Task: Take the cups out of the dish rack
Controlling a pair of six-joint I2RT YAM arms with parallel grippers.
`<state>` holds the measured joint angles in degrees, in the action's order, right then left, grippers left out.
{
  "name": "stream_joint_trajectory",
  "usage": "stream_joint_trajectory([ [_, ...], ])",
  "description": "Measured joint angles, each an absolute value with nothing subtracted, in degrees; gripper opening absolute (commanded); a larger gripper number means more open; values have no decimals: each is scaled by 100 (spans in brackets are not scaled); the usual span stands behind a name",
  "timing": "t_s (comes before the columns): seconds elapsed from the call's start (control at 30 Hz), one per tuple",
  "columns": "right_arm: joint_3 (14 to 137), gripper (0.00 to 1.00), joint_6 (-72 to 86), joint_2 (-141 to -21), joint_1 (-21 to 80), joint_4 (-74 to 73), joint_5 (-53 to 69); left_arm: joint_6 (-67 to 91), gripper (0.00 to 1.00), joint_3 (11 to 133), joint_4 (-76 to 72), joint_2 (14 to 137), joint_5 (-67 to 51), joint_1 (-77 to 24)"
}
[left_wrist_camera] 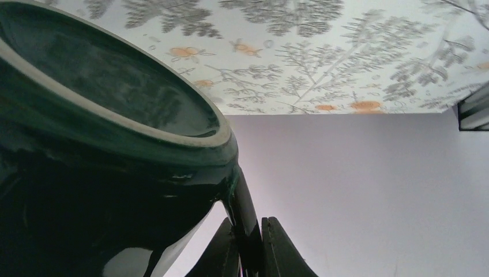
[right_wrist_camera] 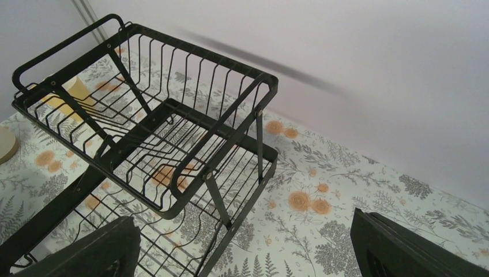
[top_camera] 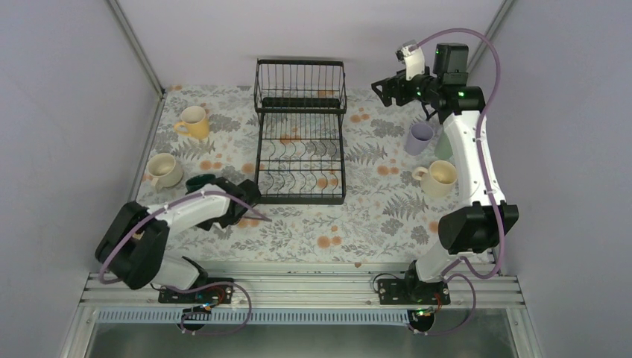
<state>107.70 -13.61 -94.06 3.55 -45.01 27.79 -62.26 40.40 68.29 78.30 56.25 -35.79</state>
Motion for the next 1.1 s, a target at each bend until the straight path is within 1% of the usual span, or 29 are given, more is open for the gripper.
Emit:
stream_joint_trajectory([
  [0.13, 10704, 94, -1376, -9408, 355, -4484, 2777, -6219, 2, 4421, 6453, 8377, 5655, -3175],
  [0.27, 10698, 94, -1393, -9408, 353, -4480, 2777, -6361, 2, 4480, 5902, 8711, 5697, -2963],
  [0.6, 10698, 93, -1446, -9430, 349, -4480, 2775, -6726, 2, 4480, 4805, 9292, 5763, -2368],
  [0.77, 10700, 93, -1470, -9474, 318, -4469, 2773, -7102, 2, 4482, 4257, 9378, 5826, -2027],
  [1.1, 10715, 93, -1479, -9754, 318, -4488, 2775, -7435, 2, 4941, 3736, 9922, 5942, -1782],
])
